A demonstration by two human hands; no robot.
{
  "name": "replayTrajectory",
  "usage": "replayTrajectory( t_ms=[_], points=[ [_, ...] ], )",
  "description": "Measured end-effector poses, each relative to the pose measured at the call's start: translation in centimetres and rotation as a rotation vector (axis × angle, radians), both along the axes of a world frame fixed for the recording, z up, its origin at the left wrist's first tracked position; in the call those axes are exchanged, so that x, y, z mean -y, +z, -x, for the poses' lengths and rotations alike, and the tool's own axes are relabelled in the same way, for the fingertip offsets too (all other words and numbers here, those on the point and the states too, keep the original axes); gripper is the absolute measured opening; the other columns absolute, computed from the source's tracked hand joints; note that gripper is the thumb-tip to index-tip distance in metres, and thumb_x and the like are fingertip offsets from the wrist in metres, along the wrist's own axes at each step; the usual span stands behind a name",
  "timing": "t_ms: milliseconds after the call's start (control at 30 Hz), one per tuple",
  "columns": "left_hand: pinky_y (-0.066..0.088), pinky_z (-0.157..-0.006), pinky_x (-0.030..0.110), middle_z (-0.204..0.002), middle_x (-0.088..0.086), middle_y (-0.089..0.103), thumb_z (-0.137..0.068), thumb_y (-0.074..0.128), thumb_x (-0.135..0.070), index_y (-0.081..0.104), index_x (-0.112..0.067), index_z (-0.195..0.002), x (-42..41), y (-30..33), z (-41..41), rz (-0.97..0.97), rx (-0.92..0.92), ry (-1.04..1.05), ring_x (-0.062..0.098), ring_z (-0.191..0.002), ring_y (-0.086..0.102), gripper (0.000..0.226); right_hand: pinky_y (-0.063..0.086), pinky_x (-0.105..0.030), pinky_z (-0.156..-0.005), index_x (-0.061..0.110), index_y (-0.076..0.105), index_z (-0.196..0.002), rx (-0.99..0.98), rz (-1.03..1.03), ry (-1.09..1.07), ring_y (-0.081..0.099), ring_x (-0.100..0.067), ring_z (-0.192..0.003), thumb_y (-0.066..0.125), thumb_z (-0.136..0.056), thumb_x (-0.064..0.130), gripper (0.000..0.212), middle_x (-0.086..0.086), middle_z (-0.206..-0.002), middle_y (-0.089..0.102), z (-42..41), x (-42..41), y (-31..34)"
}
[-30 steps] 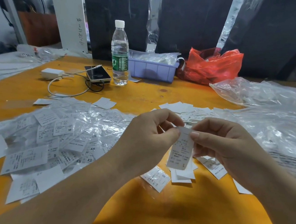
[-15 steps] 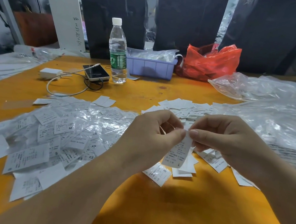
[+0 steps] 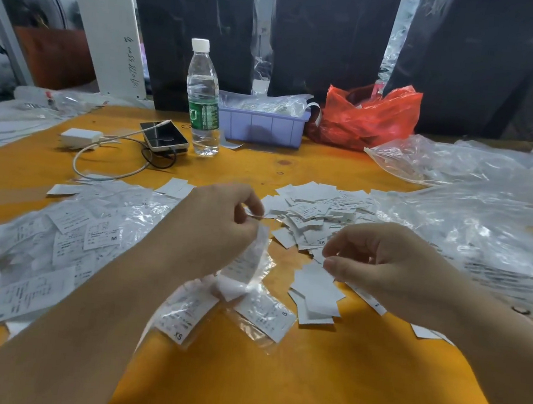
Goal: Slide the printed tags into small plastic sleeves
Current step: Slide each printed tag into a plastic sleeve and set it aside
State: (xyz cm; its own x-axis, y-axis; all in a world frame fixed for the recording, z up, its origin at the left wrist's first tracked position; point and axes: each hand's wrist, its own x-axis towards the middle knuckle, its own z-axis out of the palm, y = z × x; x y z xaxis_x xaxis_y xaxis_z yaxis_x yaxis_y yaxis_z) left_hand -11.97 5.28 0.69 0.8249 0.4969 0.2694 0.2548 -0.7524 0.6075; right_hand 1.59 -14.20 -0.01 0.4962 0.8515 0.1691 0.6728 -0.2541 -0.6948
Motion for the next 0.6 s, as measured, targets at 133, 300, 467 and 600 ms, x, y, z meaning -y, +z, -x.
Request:
replayTrajectory(
  t_ms=[133,300,467,600],
  points=[
    [0.048,-0.047,0.022,-0.087,-0.012,0.058,-0.086,0.058,-0.022,0.061,-0.037,-0.086,-0.9,-0.5,0.2,0.008,-0.264,0.056,0.009,-0.072,0.062,0.015,0.052,-0.045,-0.067,0.032,0.07,-0.086,0.015,0.018,0.002,0.062,-0.022,-0.071,0.067,-0.085,0.035,0.004,0.001,-0.074,0.067,0.1,0.1,0.0],
    [0.053,-0.073,0.032,-0.102,-0.008,0.06,-0.084,0.057,-0.021,0.06,-0.035,-0.103,-1.7,-0.7,0.4,-0.218,-0.318,0.283,0.015,-0.09,0.058,0.023,0.053,-0.044,-0.067,0.033,0.069,-0.086,0.032,0.035,-0.012,0.062,-0.019,-0.07,0.067,-0.085,0.036,0.004,0.003,-0.074,0.067,-0.1,0.1,0.0],
    [0.04,-0.088,0.023,-0.115,-0.012,0.053,-0.088,0.063,-0.033,0.059,-0.033,-0.116,1.3,-1.4,-0.2,-0.312,-0.081,0.07,0.009,-0.11,0.046,0.028,0.054,-0.042,-0.069,0.031,0.069,-0.088,0.087,0.026,-0.051,0.063,-0.017,-0.071,0.067,-0.086,0.035,0.005,0.002,-0.075,0.067,-0.2,0.1,-0.2],
    [0.038,-0.094,0.019,-0.126,-0.022,0.046,-0.087,0.059,-0.054,0.054,-0.038,-0.124,5.3,-2.7,-0.7,-0.189,-0.149,-0.361,-0.004,-0.116,0.036,0.04,0.051,-0.029,-0.068,0.025,0.071,-0.092,0.249,-0.035,-0.121,0.06,-0.009,-0.075,0.067,-0.086,0.028,0.007,0.009,-0.078,0.066,-0.4,0.2,-0.1]
  ],
)
